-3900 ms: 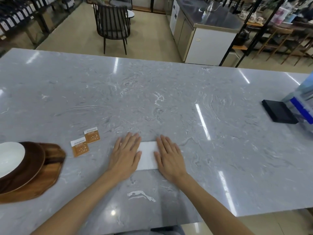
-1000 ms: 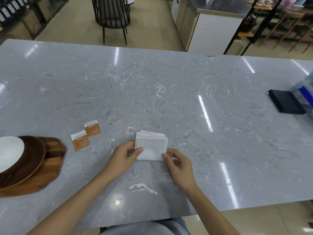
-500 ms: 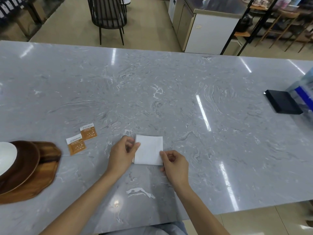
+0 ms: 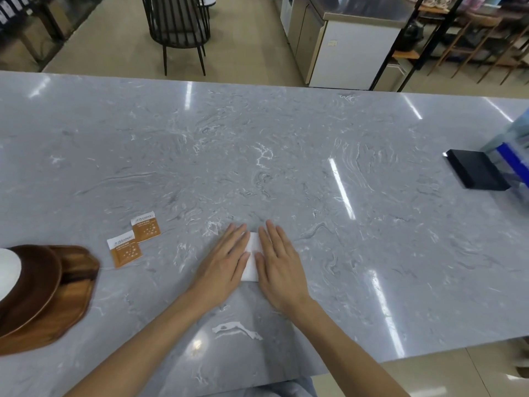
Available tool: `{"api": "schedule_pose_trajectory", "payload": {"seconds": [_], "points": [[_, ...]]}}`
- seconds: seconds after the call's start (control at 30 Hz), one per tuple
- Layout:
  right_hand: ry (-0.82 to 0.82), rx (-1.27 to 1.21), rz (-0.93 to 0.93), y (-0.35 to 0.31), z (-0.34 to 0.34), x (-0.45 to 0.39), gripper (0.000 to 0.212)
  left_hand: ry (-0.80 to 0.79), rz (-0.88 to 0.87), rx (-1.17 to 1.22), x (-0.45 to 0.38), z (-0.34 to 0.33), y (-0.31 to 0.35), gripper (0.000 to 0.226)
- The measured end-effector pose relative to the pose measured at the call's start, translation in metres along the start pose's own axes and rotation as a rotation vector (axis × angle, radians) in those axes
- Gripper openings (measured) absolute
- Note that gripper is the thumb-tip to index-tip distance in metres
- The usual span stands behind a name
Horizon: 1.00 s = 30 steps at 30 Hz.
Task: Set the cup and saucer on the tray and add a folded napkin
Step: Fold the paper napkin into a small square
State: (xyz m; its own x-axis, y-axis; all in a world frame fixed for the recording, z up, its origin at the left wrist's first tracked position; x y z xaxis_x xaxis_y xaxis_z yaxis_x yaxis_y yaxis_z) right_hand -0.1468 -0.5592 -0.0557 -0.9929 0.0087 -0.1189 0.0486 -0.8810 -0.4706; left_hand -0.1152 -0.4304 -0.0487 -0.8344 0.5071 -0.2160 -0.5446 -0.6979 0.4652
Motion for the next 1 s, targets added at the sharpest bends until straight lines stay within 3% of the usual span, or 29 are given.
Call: {"api": "schedule_pose_trajectory", "payload": {"seconds": [0.2, 0.37, 0.57, 0.87, 1.0], "points": [[-0.015, 0.011, -0.058, 0.013, -0.016, 0.006, 0.059, -0.071, -0.027, -0.028, -0.007, -0.002, -0.007, 0.055], [-0.007, -0.006, -0.082, 0.014, -0.013, 0.006, 0.058, -0.098, 0.102, 0.095, -0.034, 0.013, -0.035, 0.033], [-0.016, -0.024, -0.090, 0.014, -0.012, 0.005, 0.058, -0.131, 0.064, 0.090, -0.052, 0.014, -0.038, 0.007], [-0.038, -0.001, -0.081, 0.013, -0.013, 0.004, 0.056, -0.095, 0.109, 0.067, -0.053, 0.009, -0.040, 0.010], [-0.044, 0.021, -0.082, 0.014, -0.016, 0.004, 0.057, 0.052, 0.041, -0.115, -0.043, 0.017, -0.017, 0.018]]}}
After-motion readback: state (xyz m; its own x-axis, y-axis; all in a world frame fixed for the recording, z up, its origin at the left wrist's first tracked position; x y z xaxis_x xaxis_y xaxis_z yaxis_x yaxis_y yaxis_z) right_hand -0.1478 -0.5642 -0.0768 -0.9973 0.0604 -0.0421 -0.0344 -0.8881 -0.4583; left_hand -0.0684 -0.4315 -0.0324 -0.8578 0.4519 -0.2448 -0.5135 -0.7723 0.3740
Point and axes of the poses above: each hand's wrist, its own x-axis away from the middle knuckle, its own z-axis out of the back of the hand, y = z × x, the point moved 7 cm from there along -x, towards the middle knuckle, and after that the axes turned 5 degrees about -x, right-handed, at the moved point
